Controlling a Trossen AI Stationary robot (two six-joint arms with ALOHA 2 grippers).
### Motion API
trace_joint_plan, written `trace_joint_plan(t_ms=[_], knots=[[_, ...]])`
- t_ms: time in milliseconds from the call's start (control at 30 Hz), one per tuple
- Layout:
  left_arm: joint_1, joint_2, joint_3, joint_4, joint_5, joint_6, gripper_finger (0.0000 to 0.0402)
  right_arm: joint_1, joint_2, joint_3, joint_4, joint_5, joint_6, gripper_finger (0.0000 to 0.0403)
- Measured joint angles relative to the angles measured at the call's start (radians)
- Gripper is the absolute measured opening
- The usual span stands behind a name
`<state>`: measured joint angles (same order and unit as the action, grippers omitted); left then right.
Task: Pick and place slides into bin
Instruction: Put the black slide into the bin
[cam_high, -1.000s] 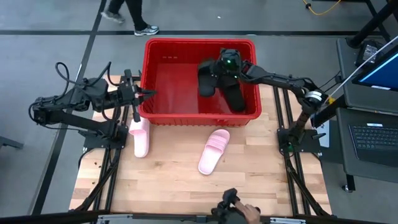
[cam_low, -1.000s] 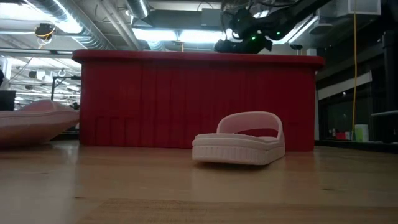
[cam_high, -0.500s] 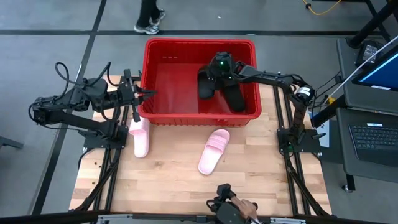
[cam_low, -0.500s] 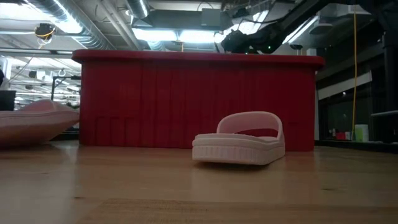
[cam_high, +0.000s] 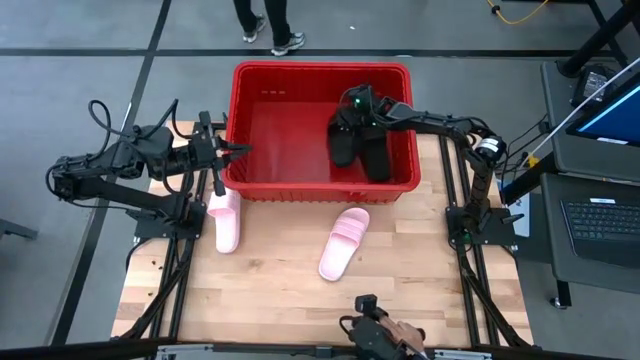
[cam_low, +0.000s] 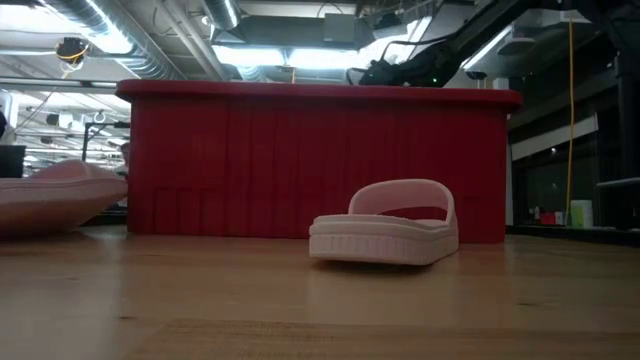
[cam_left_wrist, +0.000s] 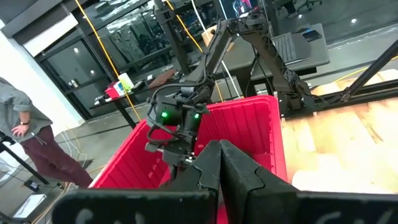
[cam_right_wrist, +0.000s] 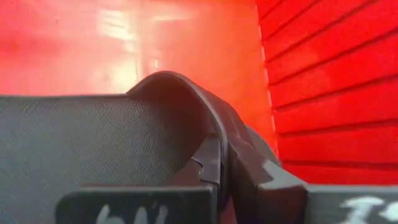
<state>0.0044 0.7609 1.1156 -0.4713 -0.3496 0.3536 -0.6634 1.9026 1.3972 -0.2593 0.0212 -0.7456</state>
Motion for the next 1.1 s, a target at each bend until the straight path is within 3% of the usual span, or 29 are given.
trace_joint_plan(t_ms=[267, 467, 1100], knots=[[-0.001, 0.0, 0.0, 0.0, 0.003, -0.001, 0.0001, -0.001, 0.0, 0.001, 0.011, 0.03, 0.0, 0.0016], [-0.001, 0.0, 0.0, 0.0, 0.007, -0.01, 0.0001, 0.0, 0.0, 0.0, 0.06, -0.077, 0.037, 0.0016], [-0.001, 0.001, 0.0, 0.0, 0.01, -0.002, 0.0001, -0.021, 0.002, 0.0, 0.035, -0.076, 0.065, 0.0016]])
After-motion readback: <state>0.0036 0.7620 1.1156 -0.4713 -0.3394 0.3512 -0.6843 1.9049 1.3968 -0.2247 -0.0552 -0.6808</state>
